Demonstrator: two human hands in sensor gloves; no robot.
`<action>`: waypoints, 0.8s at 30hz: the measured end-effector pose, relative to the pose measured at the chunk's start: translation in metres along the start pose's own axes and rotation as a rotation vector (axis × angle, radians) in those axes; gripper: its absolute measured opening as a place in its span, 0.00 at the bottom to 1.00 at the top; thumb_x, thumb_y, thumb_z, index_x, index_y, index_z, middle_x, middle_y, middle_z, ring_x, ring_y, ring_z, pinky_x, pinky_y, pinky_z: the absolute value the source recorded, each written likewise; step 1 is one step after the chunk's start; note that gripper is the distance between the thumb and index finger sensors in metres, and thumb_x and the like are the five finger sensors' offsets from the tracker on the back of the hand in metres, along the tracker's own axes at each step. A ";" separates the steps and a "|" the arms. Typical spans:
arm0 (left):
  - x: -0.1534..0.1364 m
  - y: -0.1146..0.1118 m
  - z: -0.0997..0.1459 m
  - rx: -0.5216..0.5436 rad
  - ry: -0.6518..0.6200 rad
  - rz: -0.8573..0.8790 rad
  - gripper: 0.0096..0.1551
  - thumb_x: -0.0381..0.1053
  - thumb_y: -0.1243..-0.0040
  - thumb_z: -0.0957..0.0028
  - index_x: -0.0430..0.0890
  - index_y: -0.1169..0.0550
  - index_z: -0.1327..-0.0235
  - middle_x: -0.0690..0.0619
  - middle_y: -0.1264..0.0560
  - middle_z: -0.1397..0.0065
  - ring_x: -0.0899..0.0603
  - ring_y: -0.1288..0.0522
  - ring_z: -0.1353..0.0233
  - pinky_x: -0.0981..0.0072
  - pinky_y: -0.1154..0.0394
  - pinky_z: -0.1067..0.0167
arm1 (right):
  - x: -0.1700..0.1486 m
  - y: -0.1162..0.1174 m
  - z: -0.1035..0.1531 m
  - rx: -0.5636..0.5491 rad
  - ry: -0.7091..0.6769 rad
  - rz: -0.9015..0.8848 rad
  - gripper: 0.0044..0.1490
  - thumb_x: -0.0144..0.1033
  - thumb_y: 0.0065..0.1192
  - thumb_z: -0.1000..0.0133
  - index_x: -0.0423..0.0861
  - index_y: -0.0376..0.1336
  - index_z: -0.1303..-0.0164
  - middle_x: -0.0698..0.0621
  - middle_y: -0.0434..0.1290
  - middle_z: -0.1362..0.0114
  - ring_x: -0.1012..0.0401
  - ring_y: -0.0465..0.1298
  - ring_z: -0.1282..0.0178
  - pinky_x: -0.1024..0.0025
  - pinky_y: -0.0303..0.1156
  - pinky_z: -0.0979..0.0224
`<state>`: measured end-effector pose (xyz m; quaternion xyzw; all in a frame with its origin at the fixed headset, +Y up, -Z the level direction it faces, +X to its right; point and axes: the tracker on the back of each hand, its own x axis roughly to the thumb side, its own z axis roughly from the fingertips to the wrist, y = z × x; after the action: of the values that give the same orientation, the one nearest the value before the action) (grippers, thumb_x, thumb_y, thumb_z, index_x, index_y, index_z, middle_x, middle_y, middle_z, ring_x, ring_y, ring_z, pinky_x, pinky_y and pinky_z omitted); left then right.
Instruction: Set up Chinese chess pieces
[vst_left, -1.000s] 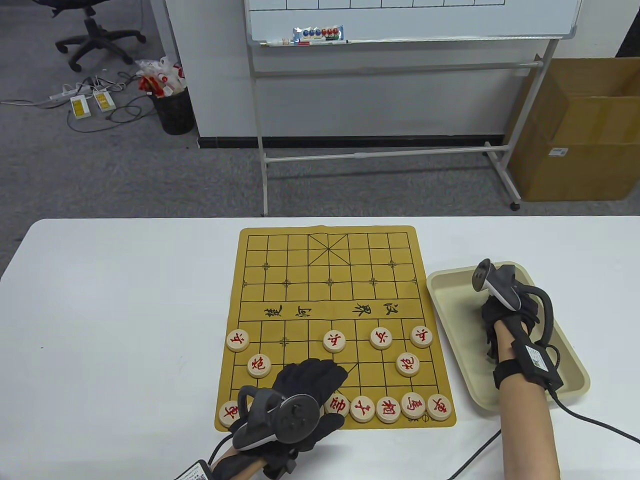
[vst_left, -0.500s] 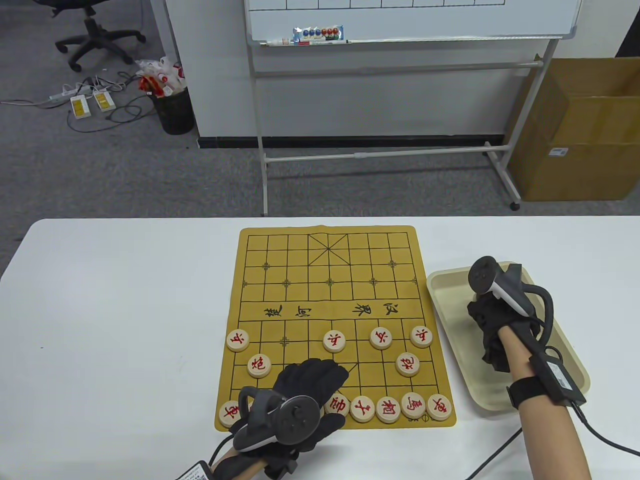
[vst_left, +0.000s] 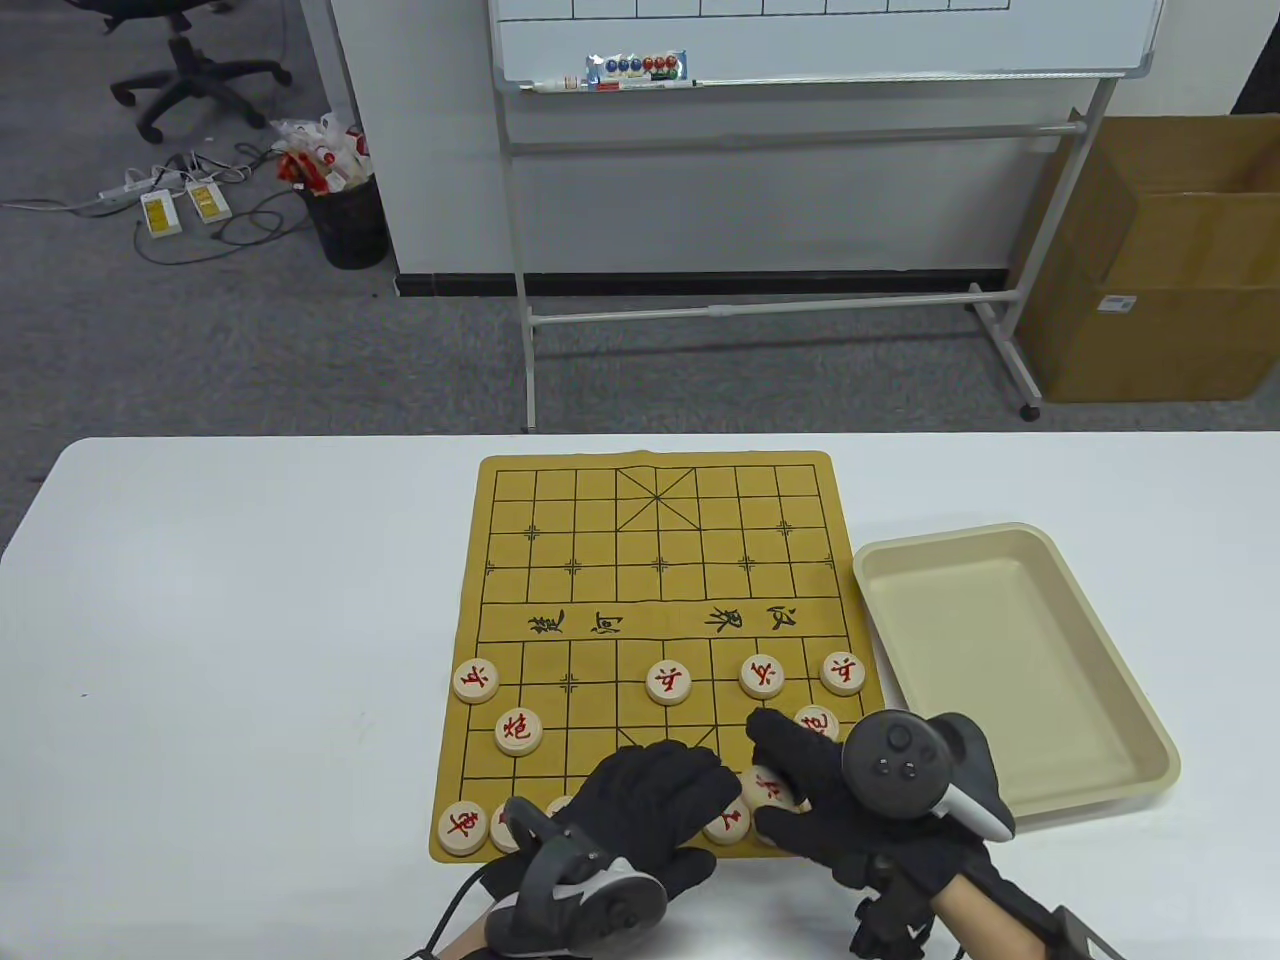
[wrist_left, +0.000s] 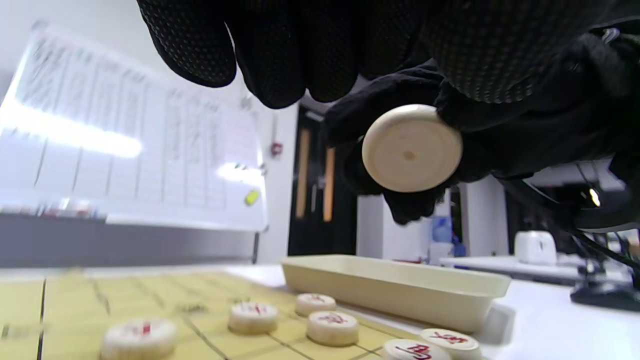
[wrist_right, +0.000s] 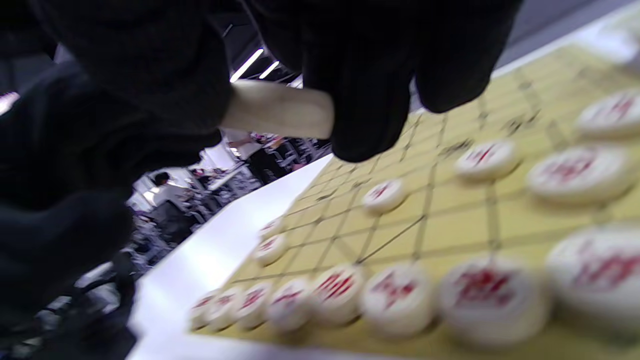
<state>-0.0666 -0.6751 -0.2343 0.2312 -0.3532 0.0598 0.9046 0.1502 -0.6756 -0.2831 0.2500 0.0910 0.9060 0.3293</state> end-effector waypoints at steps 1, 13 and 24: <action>0.005 0.000 0.001 0.016 -0.021 -0.037 0.40 0.63 0.37 0.62 0.62 0.31 0.31 0.58 0.27 0.25 0.48 0.25 0.26 0.51 0.27 0.28 | -0.003 0.007 0.001 0.006 -0.024 -0.048 0.60 0.50 0.71 0.50 0.36 0.47 0.16 0.38 0.72 0.25 0.48 0.82 0.36 0.44 0.70 0.25; 0.012 -0.007 0.001 0.052 -0.094 -0.012 0.28 0.62 0.32 0.68 0.69 0.20 0.50 0.65 0.19 0.39 0.53 0.18 0.36 0.55 0.21 0.33 | 0.008 0.025 0.009 0.082 -0.116 -0.055 0.60 0.50 0.70 0.50 0.33 0.48 0.18 0.37 0.73 0.27 0.48 0.82 0.39 0.42 0.69 0.25; -0.081 0.023 -0.036 0.048 0.239 -0.178 0.30 0.63 0.34 0.68 0.63 0.19 0.48 0.63 0.12 0.49 0.53 0.12 0.47 0.56 0.17 0.41 | 0.014 0.016 0.023 -0.211 -0.129 0.196 0.53 0.51 0.65 0.48 0.40 0.51 0.17 0.37 0.68 0.21 0.44 0.77 0.30 0.38 0.63 0.23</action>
<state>-0.1110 -0.6339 -0.3026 0.2743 -0.2196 0.0147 0.9361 0.1441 -0.6790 -0.2524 0.2795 -0.0507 0.9204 0.2688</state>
